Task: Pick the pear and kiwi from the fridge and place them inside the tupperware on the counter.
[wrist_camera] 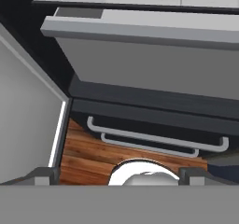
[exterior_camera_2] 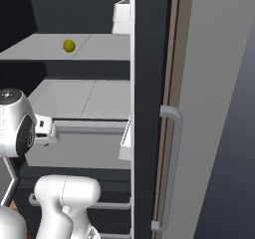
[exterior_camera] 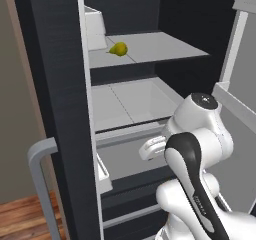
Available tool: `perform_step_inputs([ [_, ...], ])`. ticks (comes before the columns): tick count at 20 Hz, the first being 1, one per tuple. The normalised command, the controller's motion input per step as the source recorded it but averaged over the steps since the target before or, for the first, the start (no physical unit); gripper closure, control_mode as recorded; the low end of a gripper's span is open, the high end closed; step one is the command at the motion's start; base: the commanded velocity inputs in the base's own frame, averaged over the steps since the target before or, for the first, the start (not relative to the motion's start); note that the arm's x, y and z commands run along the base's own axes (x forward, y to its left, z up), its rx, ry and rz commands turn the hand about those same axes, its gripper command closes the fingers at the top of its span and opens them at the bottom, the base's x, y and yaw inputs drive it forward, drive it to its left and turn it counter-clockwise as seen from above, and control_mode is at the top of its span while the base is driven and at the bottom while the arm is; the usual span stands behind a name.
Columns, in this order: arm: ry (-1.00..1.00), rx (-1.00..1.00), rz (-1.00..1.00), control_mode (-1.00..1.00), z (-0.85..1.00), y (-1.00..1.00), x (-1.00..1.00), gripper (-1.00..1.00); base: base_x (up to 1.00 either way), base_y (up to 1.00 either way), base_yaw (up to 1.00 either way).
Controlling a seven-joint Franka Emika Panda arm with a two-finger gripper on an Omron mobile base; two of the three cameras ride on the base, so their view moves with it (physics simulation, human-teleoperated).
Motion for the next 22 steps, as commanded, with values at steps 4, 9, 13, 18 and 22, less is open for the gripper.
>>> perform_step_inputs([
  [4,0.00,0.00,0.00,-1.00,0.24,0.00,0.44,-1.00,0.00,0.00,0.00],
  [9,-0.06,0.00,0.00,-1.00,0.58,0.00,0.37,-1.00,0.00,0.00,0.00],
  [13,-0.26,-0.02,-0.02,-1.00,0.74,0.00,0.39,-1.00,0.00,0.00,0.00],
  [18,-0.19,-0.01,-0.01,-1.00,0.74,-0.05,0.60,-1.00,0.00,0.00,0.00],
  [22,-0.16,0.00,0.00,-1.00,0.67,0.00,0.66,-1.00,0.00,0.00,0.00],
])
